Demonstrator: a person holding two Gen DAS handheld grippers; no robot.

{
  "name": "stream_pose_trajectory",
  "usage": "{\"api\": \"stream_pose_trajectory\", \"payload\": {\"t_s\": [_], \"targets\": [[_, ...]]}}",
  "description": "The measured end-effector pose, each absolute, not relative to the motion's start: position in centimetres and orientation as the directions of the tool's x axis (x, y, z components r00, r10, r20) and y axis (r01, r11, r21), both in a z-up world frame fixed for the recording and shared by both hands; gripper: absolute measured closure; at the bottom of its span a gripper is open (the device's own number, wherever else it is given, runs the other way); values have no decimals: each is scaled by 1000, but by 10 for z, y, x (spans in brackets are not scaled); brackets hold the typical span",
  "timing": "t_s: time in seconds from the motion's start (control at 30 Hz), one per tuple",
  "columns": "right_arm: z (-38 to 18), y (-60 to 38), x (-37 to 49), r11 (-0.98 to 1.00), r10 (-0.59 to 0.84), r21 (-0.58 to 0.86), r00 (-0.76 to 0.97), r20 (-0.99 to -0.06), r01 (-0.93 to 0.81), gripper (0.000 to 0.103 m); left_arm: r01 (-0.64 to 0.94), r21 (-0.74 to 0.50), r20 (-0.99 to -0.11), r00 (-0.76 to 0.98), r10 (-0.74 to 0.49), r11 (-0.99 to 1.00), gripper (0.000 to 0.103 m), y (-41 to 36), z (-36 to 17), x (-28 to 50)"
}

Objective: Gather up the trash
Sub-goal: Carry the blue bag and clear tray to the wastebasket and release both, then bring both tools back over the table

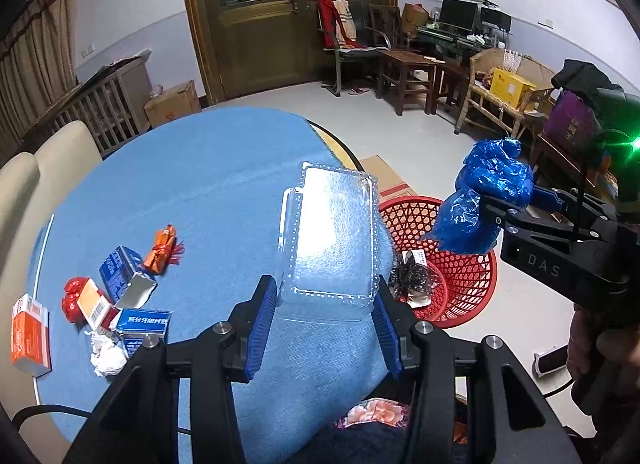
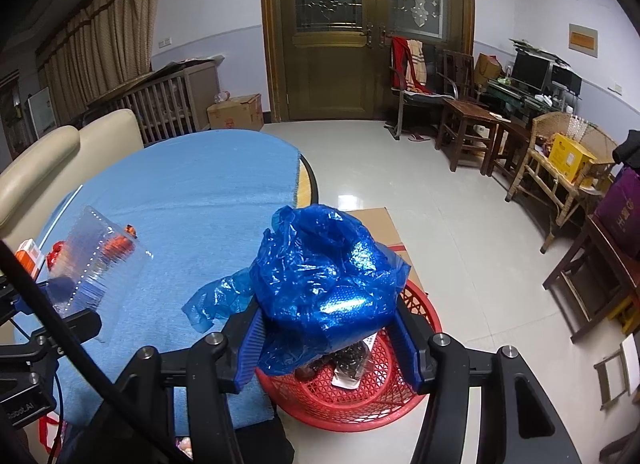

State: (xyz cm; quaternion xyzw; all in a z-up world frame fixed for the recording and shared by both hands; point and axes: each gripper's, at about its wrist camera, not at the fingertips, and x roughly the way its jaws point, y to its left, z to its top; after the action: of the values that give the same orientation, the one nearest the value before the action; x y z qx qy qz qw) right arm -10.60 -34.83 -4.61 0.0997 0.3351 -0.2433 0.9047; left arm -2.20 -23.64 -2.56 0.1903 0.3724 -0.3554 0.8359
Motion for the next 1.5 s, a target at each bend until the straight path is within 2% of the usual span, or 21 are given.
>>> {"api": "stream_pose_trajectory", "payload": {"t_s": [0.4,0.53,0.73,0.83,1.0,1.1,1.17,1.27,1.5], "targets": [[-59,-369,-111,837,-368,53,632,-682,544,43,762,67,-780,442,-443,644,54,-263,-34,-20],[-74,-384,-113,814,-345,103,619,-706,572,43,777,55,-797,412,-441,627,53,-277,-42,-15],[-112,-422,-119,743,-250,254,609,-752,619,41,804,48,-809,379,-449,593,51,-303,-54,-9],[-125,-434,-120,718,-213,303,612,-762,627,37,822,63,-805,376,-458,566,51,-317,-59,-8],[-131,-443,-124,698,-191,347,631,-752,626,36,838,70,-811,364,-459,541,45,-330,-65,-6],[-127,-444,-129,702,-199,358,653,-730,615,35,832,60,-808,365,-462,552,44,-322,-64,-3],[-122,-441,-132,705,-213,359,666,-715,611,30,816,43,-811,366,-457,577,43,-309,-63,2],[-115,-441,-132,707,-218,364,677,-703,606,30,791,24,-809,374,-453,611,43,-282,-61,6],[-104,-422,-118,757,-185,355,701,-688,548,30,694,80,-800,473,-369,715,42,-188,-70,1]]}}
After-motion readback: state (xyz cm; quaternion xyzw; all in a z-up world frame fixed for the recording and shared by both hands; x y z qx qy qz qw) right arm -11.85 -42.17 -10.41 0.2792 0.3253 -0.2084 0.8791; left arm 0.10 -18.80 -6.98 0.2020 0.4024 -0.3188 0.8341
